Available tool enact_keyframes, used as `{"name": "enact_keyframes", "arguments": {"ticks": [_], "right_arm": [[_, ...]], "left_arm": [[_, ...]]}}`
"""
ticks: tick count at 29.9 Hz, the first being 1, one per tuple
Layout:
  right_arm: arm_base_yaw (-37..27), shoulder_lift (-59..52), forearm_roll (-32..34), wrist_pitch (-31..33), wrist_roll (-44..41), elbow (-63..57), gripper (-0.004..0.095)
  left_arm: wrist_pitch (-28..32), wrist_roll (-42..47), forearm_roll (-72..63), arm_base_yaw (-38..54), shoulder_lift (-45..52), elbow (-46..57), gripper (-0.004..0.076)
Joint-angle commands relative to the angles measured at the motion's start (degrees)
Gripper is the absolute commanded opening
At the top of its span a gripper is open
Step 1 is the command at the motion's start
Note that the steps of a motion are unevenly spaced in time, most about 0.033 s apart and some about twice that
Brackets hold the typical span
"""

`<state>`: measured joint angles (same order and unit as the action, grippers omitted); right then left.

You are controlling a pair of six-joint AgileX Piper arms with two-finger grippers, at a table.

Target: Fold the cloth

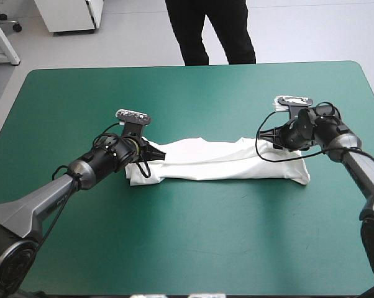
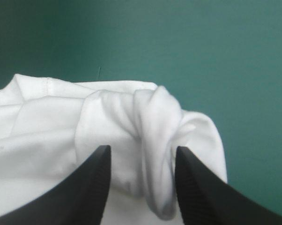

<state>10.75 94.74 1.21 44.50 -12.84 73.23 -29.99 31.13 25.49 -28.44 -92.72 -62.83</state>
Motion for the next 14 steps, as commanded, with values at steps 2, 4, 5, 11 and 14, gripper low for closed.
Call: {"name": "enact_keyframes", "arguments": {"ticks": [2, 4, 5, 11, 14], "right_arm": [[-0.39, -3.87, 1.02, 6.17, 2.0, 6.25, 0.055], [-0.39, -5.55, 1.77, 8.07, 2.61, 8.13, 0.055], [-0.39, -6.8, 2.34, 8.49, 2.61, 8.82, 0.055], [-0.39, -14.99, 10.09, 12.02, 2.61, 9.39, 0.055], [-0.49, -18.2, 15.45, 15.93, 0.18, 9.26, 0.055]], "left_arm": [[-6.56, 0.35, 1.76, -0.01, 2.81, -5.24, 0.0317], [-11.79, 0.11, 2.73, -0.01, 3.87, -7.56, 0.036], [-14.21, -0.81, 2.73, -0.01, 4.7, -8.6, 0.037], [-19.59, -5.23, -1.01, -0.77, 13.07, -11.09, 0.0369], [-19.19, -10.21, -6.84, -2.42, 17.3, -11.65, 0.0298]]}}
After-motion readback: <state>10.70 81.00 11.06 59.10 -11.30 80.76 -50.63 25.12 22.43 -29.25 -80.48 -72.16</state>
